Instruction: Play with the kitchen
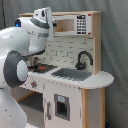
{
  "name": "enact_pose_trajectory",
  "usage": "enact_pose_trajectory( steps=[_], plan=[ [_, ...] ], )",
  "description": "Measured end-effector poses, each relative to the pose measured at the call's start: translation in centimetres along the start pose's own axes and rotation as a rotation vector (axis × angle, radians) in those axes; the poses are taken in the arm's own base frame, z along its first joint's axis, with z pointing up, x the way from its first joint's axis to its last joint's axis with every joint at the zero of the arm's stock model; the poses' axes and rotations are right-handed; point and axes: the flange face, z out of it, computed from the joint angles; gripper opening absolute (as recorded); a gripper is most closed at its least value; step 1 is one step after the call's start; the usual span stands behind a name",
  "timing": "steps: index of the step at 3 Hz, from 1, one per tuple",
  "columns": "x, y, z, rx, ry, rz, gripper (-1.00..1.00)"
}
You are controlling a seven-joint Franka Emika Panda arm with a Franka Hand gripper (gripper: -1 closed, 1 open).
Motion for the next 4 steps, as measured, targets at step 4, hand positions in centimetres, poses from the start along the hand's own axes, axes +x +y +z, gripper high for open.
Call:
enact_pose_trajectory(
  steps=[4],
  plan=[
    [4.9,-3.3,7.5,0.092,0.048,-0.017,-1.0]
  ],
)
